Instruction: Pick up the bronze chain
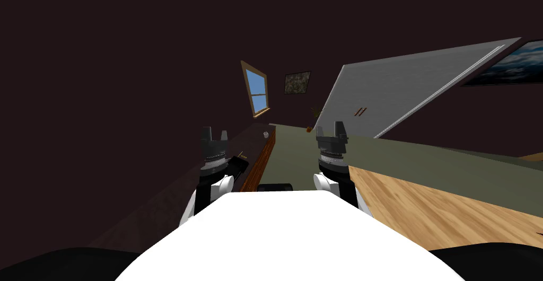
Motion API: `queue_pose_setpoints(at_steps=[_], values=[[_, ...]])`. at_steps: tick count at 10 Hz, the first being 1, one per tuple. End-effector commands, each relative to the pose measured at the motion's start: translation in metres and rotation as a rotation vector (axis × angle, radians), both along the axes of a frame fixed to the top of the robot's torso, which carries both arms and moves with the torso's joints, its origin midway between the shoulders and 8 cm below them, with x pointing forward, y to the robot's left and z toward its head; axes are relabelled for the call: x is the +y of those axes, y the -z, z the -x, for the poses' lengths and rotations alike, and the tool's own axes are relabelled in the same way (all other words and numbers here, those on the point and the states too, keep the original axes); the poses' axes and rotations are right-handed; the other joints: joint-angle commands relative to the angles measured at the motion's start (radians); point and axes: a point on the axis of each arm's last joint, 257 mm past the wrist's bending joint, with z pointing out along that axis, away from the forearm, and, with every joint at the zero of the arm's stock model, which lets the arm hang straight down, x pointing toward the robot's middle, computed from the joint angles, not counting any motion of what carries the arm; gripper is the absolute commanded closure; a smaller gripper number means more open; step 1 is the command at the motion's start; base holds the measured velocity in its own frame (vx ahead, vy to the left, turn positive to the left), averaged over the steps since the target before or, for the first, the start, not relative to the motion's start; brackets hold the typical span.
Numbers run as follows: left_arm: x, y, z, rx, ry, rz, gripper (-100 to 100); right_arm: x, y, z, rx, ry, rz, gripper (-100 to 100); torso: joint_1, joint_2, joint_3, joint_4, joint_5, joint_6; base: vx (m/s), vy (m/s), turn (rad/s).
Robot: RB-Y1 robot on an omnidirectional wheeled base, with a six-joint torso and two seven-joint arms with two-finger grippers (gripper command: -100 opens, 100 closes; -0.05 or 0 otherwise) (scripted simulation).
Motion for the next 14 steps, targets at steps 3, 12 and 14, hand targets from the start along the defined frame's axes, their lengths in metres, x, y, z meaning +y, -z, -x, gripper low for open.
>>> queue_pose_setpoints(at_steps=[3,12,14], values=[[-0.003,0.019,-0.019,0.076,0.017,-0.064,-100,0.000,0.000,0.000,0.000,0.000,0.000,0,0.000,-0.001,-0.001,0.000,0.000,0.000,0.015,-0.010,0.009],[0.027,0.107,-0.090,0.376,-0.054,-0.168,-100,0.000,0.000,0.000,0.000,0.000,0.000,0,-0.003,-0.003,-0.002,-0.001,-0.001,0.000,0.035,-0.034,0.014],[0.043,0.133,-0.108,0.463,-0.091,-0.196,-100,0.000,0.000,0.000,0.000,0.000,0.000,0,-0.002,-0.003,-0.002,-0.001,-0.001,0.000,0.040,-0.041,0.013]])
